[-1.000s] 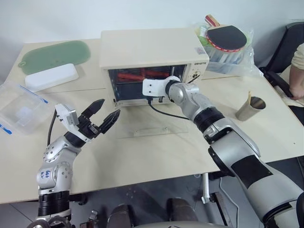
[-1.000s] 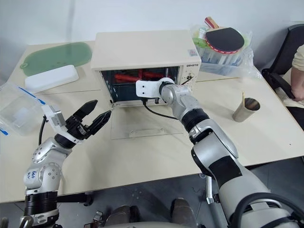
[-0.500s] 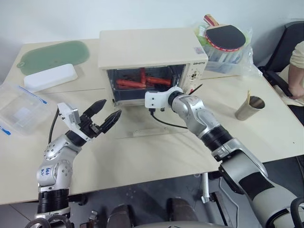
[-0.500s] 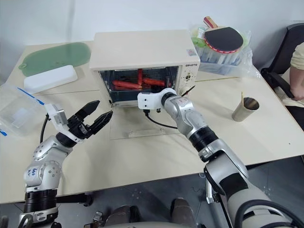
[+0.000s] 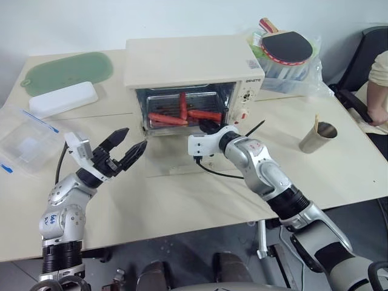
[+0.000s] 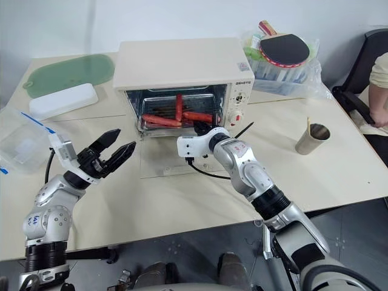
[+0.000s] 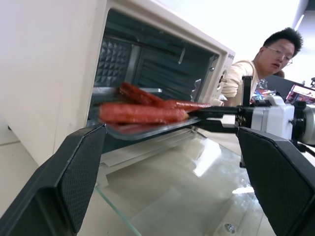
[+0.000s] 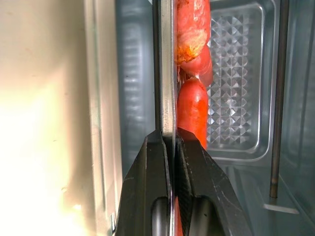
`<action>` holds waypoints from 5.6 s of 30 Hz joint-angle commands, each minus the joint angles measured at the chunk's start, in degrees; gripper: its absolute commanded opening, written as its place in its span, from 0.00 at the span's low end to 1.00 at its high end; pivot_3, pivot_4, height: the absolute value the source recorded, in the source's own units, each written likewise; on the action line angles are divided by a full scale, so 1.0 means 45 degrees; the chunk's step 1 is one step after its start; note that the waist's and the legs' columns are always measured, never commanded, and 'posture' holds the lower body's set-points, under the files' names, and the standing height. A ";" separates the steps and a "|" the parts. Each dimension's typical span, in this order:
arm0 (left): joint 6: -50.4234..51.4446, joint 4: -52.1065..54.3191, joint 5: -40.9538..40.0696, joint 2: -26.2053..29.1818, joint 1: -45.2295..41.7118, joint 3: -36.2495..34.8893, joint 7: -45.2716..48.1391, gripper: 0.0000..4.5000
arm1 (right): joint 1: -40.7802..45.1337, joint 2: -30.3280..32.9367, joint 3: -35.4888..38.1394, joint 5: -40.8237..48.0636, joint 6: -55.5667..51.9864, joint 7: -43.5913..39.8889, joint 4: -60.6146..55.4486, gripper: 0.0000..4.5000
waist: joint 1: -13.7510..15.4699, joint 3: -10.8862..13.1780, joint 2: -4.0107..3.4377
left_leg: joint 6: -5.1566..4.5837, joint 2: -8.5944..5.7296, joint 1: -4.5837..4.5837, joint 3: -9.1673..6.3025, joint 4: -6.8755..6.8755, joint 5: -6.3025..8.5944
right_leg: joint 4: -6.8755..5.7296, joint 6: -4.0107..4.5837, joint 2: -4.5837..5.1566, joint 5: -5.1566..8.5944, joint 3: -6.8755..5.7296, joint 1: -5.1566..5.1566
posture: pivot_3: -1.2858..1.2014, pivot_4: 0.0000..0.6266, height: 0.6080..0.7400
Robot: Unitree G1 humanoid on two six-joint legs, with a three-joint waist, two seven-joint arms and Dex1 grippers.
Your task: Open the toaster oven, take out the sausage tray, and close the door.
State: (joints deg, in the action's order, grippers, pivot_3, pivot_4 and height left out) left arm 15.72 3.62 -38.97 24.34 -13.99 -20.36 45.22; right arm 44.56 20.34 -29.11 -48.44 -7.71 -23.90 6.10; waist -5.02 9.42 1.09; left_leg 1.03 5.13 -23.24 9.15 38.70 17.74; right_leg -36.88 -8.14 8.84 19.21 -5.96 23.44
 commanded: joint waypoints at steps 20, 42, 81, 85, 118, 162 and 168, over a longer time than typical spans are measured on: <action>-0.0489 -0.0251 -0.0373 0.2091 0.1163 -0.1269 0.2489 1.00 | -0.2078 0.1424 0.0449 -0.0396 0.2058 -0.0193 -0.3774 0.00 | 0.0030 0.0001 0.0000 | 0.0004 0.0009 0.0012 0.0039 -0.0017 0.0002 | 0.0016 0.0005 0.0000 0.0003 0.0002 0.0013 | 0.52 0.24 1.00; 0.0037 -0.0681 -0.0356 0.1903 0.0464 -0.0399 0.2057 1.00 | -0.4560 0.1837 0.1693 -0.0197 0.3059 0.0059 -0.5837 0.00 | 0.0174 0.0000 0.0003 | 0.0002 0.0011 0.0010 0.0043 0.0019 0.0003 | 0.0019 0.0007 0.0001 0.0004 0.0004 0.0003 | 0.52 0.24 1.00; 1.3356 -0.0471 -1.0202 0.2463 -0.1273 -0.1159 -0.6372 1.00 | -0.6390 0.3543 0.3699 0.2515 0.8197 0.0363 -0.6311 0.00 | 0.0759 0.0001 0.0028 | -0.0002 0.0015 0.0011 0.0024 0.0089 0.0006 | 0.0010 0.0011 0.0002 0.0005 0.0031 -0.0026 | 0.52 0.24 1.00; 1.3551 -0.0922 -1.1051 0.2624 -0.1366 -0.1097 -0.6984 0.91 | -0.6393 0.3557 0.3721 0.2528 0.8312 0.0312 -0.6255 0.00 | 0.0760 0.0001 0.0029 | -0.0002 0.0014 0.0012 0.0024 0.0089 0.0006 | 0.0010 0.0012 0.0002 0.0005 0.0031 -0.0026 | 0.52 0.24 1.00; 1.2434 -0.2068 -1.6329 0.3471 -0.1115 0.1586 -1.1106 0.00 | -0.5600 0.4540 0.3256 0.6703 0.7857 -0.3831 -0.6230 0.86 | 0.0769 0.0000 0.0030 | -0.0001 0.0009 0.0019 -0.0015 0.0091 0.0005 | 0.0011 0.0015 0.0001 0.0006 0.0033 -0.0046 | 0.52 0.24 1.00; 0.6430 0.6511 -1.6450 -0.1708 0.8354 -0.3820 -1.2488 0.00 | -0.3012 0.5448 0.6498 1.4960 0.3718 -1.3251 0.5545 0.56 | 0.1071 0.0016 0.0002 | -0.0020 -0.0003 0.0084 -0.0056 0.0105 0.0018 | 0.0193 0.0025 0.0000 0.0002 0.0000 -0.0213 | 0.52 0.24 1.00; 0.5105 0.7362 -1.6450 -0.1980 0.9609 -0.3725 -1.2331 0.00 | -0.2145 0.4803 0.6386 1.4552 0.4267 -1.3535 0.6867 0.13 | 0.1049 0.0015 0.0000 | -0.0018 -0.0001 0.0103 -0.0054 0.0096 0.0019 | 0.0200 0.0034 -0.0004 0.0005 0.0003 -0.0222 | 0.52 0.24 1.00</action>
State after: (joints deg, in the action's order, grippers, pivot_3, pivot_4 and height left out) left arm 40.46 33.75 -111.30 15.70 28.13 -36.54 -11.64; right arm 34.24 42.03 -0.95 17.05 10.13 -83.80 36.25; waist -0.30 9.49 1.09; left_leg 0.95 5.13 -22.78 8.91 39.13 17.83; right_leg -35.96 -7.98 8.83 19.23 -5.95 22.44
